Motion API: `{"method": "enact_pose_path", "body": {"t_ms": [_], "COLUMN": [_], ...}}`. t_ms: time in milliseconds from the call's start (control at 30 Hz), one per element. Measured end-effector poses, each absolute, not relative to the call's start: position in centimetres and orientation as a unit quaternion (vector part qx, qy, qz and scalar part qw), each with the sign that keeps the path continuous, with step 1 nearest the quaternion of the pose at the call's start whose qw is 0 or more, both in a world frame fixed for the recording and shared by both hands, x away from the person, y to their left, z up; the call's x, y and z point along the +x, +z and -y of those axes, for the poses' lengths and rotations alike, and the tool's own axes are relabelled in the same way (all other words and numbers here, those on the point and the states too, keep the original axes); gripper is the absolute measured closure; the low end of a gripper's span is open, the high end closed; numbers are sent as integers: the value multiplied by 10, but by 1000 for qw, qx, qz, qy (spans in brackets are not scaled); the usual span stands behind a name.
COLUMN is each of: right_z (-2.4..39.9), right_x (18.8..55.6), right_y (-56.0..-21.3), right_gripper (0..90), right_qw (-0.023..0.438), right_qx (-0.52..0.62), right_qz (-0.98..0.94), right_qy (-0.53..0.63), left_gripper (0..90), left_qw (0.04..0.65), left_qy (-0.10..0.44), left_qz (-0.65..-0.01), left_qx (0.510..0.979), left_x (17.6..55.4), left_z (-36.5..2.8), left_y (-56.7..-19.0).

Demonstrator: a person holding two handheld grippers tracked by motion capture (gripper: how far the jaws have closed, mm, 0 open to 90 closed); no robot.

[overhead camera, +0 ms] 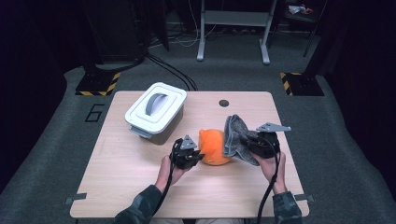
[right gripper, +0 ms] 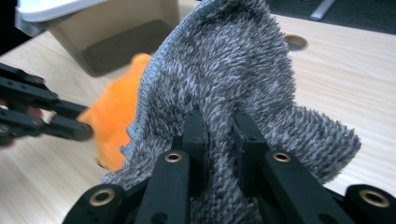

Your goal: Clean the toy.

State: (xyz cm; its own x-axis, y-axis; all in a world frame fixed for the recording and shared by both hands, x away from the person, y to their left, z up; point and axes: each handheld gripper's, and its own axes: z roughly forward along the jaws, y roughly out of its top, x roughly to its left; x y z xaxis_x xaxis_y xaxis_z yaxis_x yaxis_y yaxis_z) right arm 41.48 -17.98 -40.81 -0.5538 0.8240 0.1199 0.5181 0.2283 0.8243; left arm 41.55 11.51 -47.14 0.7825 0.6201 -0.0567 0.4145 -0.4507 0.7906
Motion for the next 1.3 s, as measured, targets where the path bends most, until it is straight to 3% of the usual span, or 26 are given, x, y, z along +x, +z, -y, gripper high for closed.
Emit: {"method": "enact_pose_path", "body": {"t_ms": [333, 600, 800, 1300], "right_z": [127, 93, 93, 115], "right_x": [428, 435, 436, 435], "right_y": [-394, -415, -429, -428], "right_gripper": [778, 779, 786, 787], "right_qw": [160, 155, 173, 207], "right_qx": [395, 377, 379, 402], "right_qz": [-785, -813, -816, -807], "right_qy": [450, 416, 400, 380], "left_gripper": [783, 795, 812, 820], "left_qw": [429, 433, 427, 435], "left_qy": [131, 131, 133, 126], "left_qz": [-297, -289, -303, -318], "left_qx": [843, 844, 842, 833], "left_x": [417, 417, 416, 416], "left_z": [-112, -110, -107, -106], "left_y": [-468, -466, -468, -470]}}
